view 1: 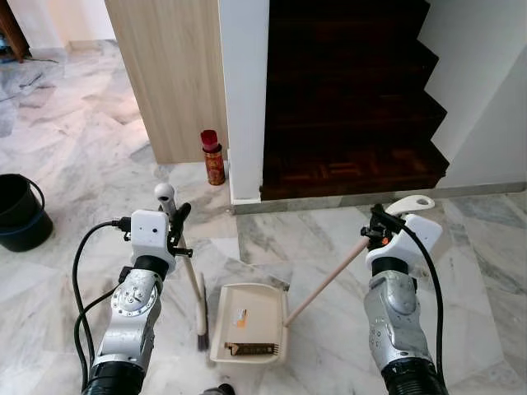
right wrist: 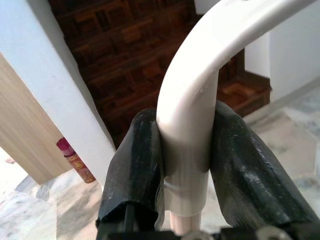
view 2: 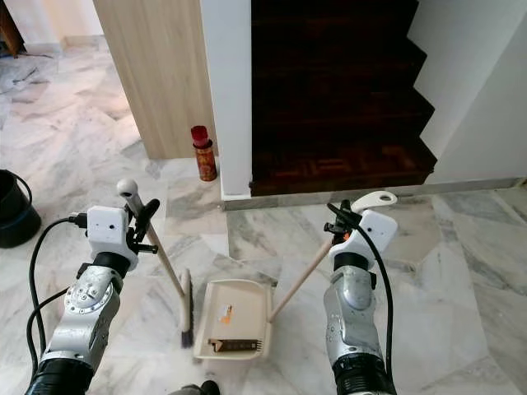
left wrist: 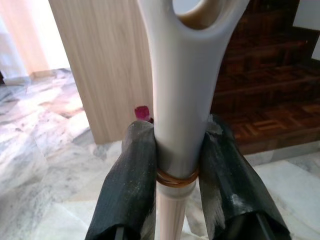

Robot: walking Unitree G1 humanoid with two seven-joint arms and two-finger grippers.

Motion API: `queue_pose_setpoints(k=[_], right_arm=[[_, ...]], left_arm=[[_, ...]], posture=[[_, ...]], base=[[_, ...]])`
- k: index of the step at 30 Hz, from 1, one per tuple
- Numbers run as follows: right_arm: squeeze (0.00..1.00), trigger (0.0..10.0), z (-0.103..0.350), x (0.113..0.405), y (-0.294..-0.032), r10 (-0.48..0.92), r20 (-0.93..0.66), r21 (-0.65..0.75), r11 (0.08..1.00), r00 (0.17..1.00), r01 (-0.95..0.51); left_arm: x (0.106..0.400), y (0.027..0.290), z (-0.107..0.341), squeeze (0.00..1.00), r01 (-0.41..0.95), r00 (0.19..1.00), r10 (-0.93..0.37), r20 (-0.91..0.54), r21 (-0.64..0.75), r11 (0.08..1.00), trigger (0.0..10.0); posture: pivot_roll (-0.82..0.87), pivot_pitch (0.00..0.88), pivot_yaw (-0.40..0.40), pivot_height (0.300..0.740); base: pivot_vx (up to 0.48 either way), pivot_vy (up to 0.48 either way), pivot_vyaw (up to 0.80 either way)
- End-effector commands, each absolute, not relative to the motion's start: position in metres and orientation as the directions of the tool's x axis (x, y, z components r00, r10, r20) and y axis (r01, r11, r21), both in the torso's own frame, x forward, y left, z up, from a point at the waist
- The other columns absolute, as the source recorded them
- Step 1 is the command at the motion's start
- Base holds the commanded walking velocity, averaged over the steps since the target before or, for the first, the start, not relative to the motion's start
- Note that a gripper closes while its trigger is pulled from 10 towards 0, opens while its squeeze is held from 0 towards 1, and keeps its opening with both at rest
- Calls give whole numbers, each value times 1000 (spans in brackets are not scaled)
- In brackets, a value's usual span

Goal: Sweep floor

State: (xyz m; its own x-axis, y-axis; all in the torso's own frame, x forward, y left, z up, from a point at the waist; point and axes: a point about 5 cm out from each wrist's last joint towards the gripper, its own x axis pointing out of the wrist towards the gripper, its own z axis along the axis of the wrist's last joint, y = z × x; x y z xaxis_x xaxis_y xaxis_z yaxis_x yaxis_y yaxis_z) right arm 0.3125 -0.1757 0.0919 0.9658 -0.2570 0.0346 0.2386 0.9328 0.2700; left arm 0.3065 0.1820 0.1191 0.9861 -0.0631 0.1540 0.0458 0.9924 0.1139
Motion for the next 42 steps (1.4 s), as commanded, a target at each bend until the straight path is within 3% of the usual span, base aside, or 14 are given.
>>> queue_pose_setpoints(k=[1,22,42], right_arm=[[0,10000,97,317,-173,-254,38,325,917,966,229],[0,10000,96,316,-174,-240,29,317,923,970,219],[0,10000,99,317,-174,-235,36,312,926,971,213]], left_arm=[[306,182,133,0,44,972,-72,222,126,991,10000],[306,180,131,0,46,976,-67,208,105,993,10000],[306,180,130,0,39,978,-58,200,98,994,10000]], posture=[[-14,64,4,740],[-15,69,3,740],[-16,76,-2,740]], base=[[0,0,0],[0,0,0],[0,279,0]])
